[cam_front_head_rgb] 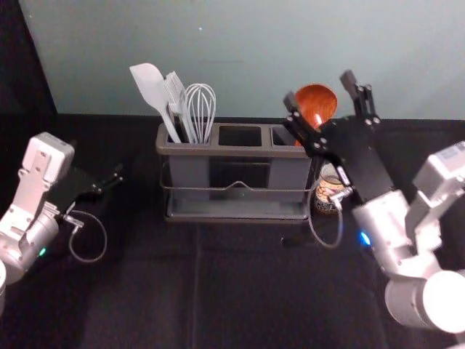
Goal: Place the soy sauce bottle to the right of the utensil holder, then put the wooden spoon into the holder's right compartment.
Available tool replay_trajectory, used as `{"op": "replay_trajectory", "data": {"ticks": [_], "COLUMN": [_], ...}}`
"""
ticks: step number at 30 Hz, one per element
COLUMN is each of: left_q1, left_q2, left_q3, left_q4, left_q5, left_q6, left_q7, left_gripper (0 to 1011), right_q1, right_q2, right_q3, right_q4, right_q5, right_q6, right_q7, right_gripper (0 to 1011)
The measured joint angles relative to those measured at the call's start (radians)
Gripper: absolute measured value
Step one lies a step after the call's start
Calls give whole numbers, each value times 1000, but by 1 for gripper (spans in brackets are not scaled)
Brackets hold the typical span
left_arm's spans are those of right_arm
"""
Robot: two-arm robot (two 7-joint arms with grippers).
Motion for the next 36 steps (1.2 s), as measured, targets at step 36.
{"op": "replay_trajectory", "data": {"ticks": [36], "left_q1": [0], "left_q2": [0], "left_q3": [0], "left_q4": [0], "left_q5": [0], "left_q6": [0], "left_q7": [0], "left_gripper": [1005], "right_q1": [-305], "right_q2": [172], "right_q3": [288], "right_q4": [-255], "right_q5": [-144], "right_q6": [369], "right_q7": [-118], "right_gripper": [1002]}}
